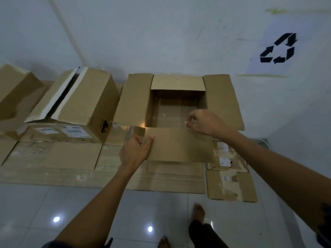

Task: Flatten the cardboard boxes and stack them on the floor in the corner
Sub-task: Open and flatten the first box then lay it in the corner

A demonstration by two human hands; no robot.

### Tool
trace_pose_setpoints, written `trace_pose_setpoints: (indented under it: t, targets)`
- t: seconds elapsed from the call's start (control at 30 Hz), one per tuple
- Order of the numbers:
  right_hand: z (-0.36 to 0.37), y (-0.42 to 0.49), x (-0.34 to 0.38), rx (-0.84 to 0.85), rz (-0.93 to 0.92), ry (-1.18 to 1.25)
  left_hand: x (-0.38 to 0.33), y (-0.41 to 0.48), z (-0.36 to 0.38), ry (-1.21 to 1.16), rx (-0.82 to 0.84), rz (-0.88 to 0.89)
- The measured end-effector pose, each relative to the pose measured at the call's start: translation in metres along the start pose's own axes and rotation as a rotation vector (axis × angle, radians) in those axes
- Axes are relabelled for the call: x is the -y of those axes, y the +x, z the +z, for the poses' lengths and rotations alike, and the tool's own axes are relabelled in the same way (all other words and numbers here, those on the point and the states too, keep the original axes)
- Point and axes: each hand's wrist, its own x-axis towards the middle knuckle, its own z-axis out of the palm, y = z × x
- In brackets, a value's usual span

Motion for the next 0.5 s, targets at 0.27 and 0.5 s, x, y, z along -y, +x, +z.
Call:
trace_pose_setpoints:
  t: [0.27, 0.5]
  targets:
    - [0.017, 0.096, -0.031, 0.308, 0.028, 0.107, -0.021, 0.020, -0.011, -0.221, 0.309, -0.453]
    - [-0.017, 0.154, -0.060, 0.024, -0.208, -0.318, -0.037, 0.039, -0.018, -0.189, 0.550, -0.581]
